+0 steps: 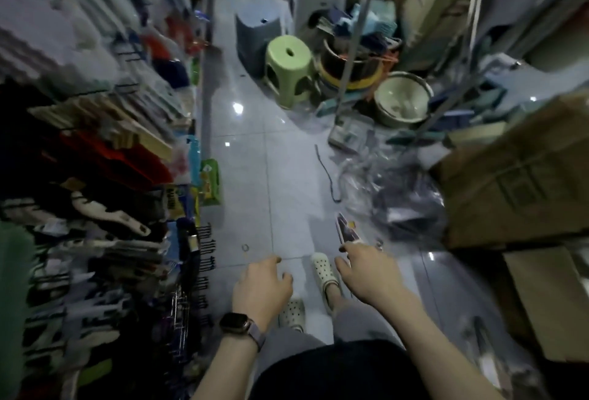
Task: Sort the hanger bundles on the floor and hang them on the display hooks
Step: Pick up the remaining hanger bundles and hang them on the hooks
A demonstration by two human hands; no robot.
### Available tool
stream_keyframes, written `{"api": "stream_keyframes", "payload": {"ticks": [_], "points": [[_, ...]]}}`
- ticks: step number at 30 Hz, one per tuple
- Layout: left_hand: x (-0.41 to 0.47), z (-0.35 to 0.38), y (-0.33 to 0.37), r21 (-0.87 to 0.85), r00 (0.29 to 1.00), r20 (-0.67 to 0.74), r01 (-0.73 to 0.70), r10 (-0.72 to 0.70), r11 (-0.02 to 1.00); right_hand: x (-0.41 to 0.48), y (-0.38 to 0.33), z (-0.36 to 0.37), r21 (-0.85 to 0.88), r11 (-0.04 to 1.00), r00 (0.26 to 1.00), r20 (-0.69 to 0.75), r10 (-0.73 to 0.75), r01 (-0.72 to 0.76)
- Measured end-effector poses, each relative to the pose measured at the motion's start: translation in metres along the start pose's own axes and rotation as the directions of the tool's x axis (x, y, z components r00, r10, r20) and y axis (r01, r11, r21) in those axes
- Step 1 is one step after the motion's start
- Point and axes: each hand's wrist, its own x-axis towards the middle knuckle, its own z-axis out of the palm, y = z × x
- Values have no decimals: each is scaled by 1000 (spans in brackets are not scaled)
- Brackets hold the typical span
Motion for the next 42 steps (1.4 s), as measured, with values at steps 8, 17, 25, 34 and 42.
{"api": "stream_keyframes", "payload": {"ticks": [8,17,25,34,42], "points": [[5,37,37,120,956,193,-245,220,962,-65,50,40,105,958,963,-21,270,-266],[22,82,92,190,894,261,-418,364,889,-83,90,54,153,910,918,-35,395,-385],[41,121,138,259,889,285,-432,360,864,-67,141,45,157,889,898,-26,440,-431],[78,172,234,260,959,203,-246,197,934,14,251,14,125,955,962,-26,273,-268],[140,241,269,172,991,130,17,-39,985,108,316,34,29,997,991,119,63,-67]]}}
